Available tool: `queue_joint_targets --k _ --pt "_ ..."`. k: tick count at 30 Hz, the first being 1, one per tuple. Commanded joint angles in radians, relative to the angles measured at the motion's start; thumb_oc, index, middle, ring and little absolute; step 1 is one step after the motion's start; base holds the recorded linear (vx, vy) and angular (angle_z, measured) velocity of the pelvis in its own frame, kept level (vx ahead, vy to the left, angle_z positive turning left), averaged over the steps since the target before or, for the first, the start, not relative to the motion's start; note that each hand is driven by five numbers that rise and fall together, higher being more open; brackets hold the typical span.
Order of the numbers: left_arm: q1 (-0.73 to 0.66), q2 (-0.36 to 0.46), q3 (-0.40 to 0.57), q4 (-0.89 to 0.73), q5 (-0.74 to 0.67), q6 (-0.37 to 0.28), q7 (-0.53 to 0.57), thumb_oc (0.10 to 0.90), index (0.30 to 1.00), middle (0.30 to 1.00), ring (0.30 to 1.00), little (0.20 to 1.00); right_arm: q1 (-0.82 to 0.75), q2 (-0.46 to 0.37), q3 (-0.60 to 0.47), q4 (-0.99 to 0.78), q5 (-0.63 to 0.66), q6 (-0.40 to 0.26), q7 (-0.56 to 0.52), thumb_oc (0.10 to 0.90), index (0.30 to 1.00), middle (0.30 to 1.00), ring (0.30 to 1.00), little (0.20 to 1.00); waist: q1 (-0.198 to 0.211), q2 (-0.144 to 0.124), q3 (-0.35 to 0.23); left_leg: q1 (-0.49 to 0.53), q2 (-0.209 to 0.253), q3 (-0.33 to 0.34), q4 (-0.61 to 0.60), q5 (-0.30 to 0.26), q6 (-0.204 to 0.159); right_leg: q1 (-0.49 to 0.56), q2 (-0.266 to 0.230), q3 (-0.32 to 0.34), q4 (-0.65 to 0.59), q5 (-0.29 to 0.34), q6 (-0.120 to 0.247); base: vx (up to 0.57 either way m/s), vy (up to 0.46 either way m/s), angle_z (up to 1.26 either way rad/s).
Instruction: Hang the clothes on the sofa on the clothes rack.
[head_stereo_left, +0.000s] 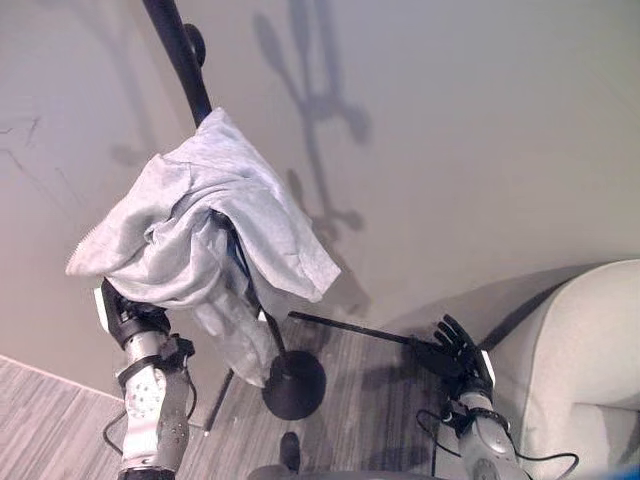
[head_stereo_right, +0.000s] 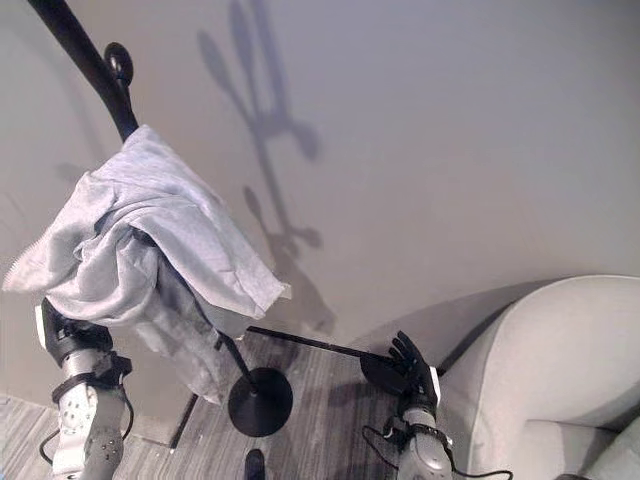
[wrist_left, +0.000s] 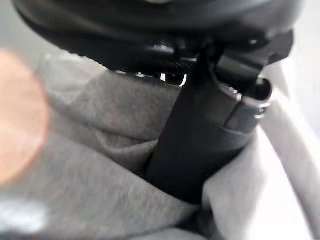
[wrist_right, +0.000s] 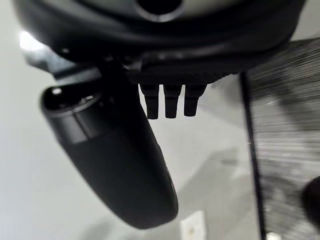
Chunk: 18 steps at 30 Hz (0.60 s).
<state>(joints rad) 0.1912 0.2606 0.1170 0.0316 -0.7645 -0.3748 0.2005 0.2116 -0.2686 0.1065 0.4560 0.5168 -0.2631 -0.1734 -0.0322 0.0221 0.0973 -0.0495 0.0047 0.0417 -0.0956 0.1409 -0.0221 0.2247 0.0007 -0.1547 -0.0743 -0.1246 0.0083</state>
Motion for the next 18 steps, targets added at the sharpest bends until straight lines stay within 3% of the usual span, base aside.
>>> queue_joint_targets --k 1,4,5,6,7,10,11,12,13,18 --pt "-0.016 0.129 0.067 -0.039 -0.104 -0.043 -0.23 0.8 0.9 0.9 0.9 0.9 -0.033 -0.004 -0.055 -0.026 -0.021 -0.065 0.052 0.8 0.9 0.9 0.9 0.9 -0.007 -0.025 -0.042 0.055 0.121 0.059 0.008 -0.056 -0.1 -0.057 -0.069 -0.03 -0.005 0.078 0.074 -0.01 0.024 0.08" --pt "0.046 0.201 0.067 -0.021 -0.121 -0.002 -0.319 0.8 0.9 0.9 0.9 0.9 -0.039 -0.013 -0.059 0.003 -0.029 -0.054 0.077 0.8 0.9 0.9 0.9 0.9 0.001 -0.018 -0.042 0.054 0.12 0.062 0.008 -0.054 -0.1 -0.057 -0.07 -0.036 -0.004 0.08 0.076 -0.01 0.02 0.06" --pt "0.092 0.25 0.066 -0.013 -0.152 0.024 -0.395 0.8 0.9 0.9 0.9 0.9 -0.036 -0.02 -0.059 0.018 -0.032 -0.048 0.1 0.8 0.9 0.9 0.9 0.9 0.006 -0.016 -0.042 0.053 0.12 0.063 0.008 -0.053 -0.101 -0.058 -0.071 -0.04 -0.004 0.081 0.078 -0.01 0.01 0.04" --pt "0.092 0.25 0.066 -0.012 -0.153 0.024 -0.395 0.8 0.9 0.9 0.9 0.9 -0.036 -0.02 -0.058 0.018 -0.032 -0.048 0.1 0.8 0.9 0.9 0.9 0.9 0.006 -0.016 -0.042 0.052 0.12 0.063 0.008 -0.053 -0.101 -0.058 -0.071 -0.04 -0.004 0.081 0.078 -0.02 0.006 0.06" --pt "0.123 0.248 0.07 -0.002 -0.233 0.059 -0.484 0.8 0.9 0.9 0.9 0.9 -0.034 -0.021 -0.055 0.033 -0.037 -0.043 0.117 0.8 0.9 0.9 0.9 0.9 0.012 -0.017 -0.043 0.053 0.121 0.065 0.008 -0.052 -0.101 -0.058 -0.071 -0.04 -0.005 0.082 0.079 -0.02 -0.009 0.06" --pt "0.12 0.193 0.06 0.048 -0.313 0.084 -0.534 0.8 0.9 0.9 0.9 0.9 -0.032 -0.017 -0.049 0.049 -0.047 -0.038 0.131 0.8 0.9 0.9 0.9 0.9 0.019 -0.02 -0.045 0.051 0.122 0.066 0.008 -0.051 -0.1 -0.059 -0.071 -0.039 -0.007 0.082 0.079 -0.01 -0.01 0.03" --pt "0.089 0.1 0.057 0.116 -0.39 0.081 -0.523 0.8 0.9 0.9 0.9 0.9 -0.034 -0.006 -0.041 0.069 -0.052 -0.034 0.126 0.8 0.9 0.9 0.9 0.9 0.024 -0.026 -0.047 0.049 0.123 0.065 0.008 -0.051 -0.099 -0.058 -0.071 -0.041 -0.009 0.079 0.078 -0.01 -0.016 0.05" --pt "0.088 0.099 0.057 0.117 -0.39 0.081 -0.524 0.8 0.9 0.9 0.9 0.9 -0.034 -0.006 -0.041 0.07 -0.052 -0.034 0.126 0.8 0.9 0.9 0.9 0.9 0.024 -0.026 -0.046 0.05 0.123 0.065 0.008 -0.052 -0.099 -0.057 -0.071 -0.041 -0.009 0.079 0.078 -0.02 -0.04 0.03" --pt "0.026 -0.008 0.058 0.212 -0.447 0.058 -0.476 0.8 0.9 0.9 0.9 0.9 -0.04 0.011 -0.029 0.099 -0.051 -0.03 0.114 0.8 0.9 0.9 0.9 0.9 0.032 -0.036 -0.044 0.048 0.122 0.061 0.008 -0.05 -0.098 -0.055 -0.068 -0.043 -0.009 0.075 0.076 -0.02 -0.024 0.03" --pt "-0.009 -0.101 0.035 0.304 -0.513 0.066 -0.434 0.8 0.9 0.9 0.9 0.9 -0.056 0.031 -0.023 0.142 -0.035 -0.012 0.089 0.8 0.9 0.9 0.9 0.9 0.044 -0.045 -0.036 0.049 0.123 0.054 0.008 -0.048 -0.097 -0.048 -0.065 -0.052 -0.009 0.07 0.073 -0.02 -0.025 0.03"
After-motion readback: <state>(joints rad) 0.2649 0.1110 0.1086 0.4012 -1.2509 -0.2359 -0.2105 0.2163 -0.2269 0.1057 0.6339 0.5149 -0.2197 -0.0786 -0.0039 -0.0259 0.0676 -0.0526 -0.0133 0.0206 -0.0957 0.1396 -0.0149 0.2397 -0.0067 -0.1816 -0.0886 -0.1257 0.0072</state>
